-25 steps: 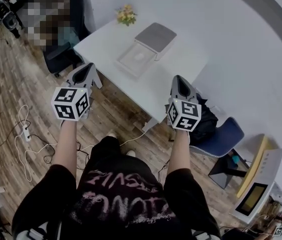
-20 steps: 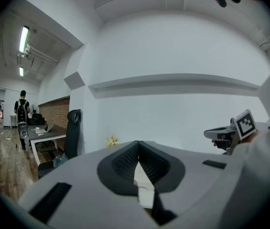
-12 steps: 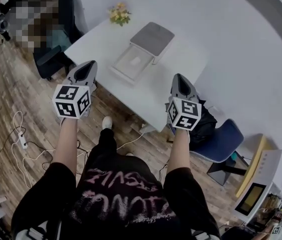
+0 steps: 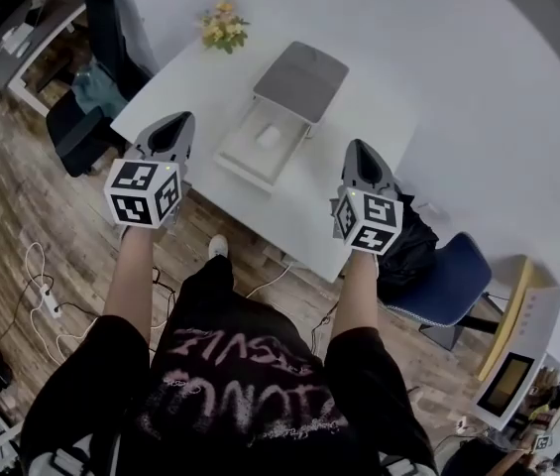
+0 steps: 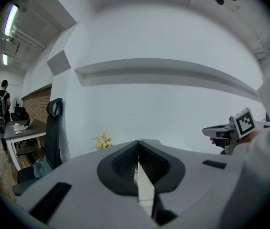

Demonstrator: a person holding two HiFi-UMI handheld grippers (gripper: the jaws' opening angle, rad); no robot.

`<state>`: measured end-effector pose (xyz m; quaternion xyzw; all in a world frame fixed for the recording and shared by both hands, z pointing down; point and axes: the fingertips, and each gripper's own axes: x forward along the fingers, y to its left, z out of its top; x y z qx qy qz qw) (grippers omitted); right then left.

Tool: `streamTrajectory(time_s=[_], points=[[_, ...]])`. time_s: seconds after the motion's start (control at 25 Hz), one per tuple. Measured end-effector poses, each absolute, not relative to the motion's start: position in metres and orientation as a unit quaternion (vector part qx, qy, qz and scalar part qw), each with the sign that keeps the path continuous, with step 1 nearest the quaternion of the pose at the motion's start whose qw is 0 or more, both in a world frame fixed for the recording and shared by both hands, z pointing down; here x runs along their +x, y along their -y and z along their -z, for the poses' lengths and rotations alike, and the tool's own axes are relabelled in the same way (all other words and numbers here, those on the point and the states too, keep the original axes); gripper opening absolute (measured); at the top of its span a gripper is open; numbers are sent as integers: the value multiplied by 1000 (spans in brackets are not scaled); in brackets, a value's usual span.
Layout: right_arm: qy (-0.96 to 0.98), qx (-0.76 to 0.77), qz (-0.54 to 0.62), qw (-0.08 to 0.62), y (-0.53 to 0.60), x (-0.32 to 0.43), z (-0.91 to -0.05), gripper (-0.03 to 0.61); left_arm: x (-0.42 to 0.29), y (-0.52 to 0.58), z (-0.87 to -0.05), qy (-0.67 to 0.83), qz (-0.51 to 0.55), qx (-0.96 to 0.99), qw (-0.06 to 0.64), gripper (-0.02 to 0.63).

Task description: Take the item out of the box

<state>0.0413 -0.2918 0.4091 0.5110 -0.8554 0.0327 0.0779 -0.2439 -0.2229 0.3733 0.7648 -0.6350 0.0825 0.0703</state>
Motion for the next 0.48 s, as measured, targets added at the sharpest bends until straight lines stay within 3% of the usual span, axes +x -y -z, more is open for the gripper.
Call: streamTrajectory(time_s=[0.48], points=[[822,561,-38,87,345,13,-400,9,-265,317,-372,572,-91,811,79,2]])
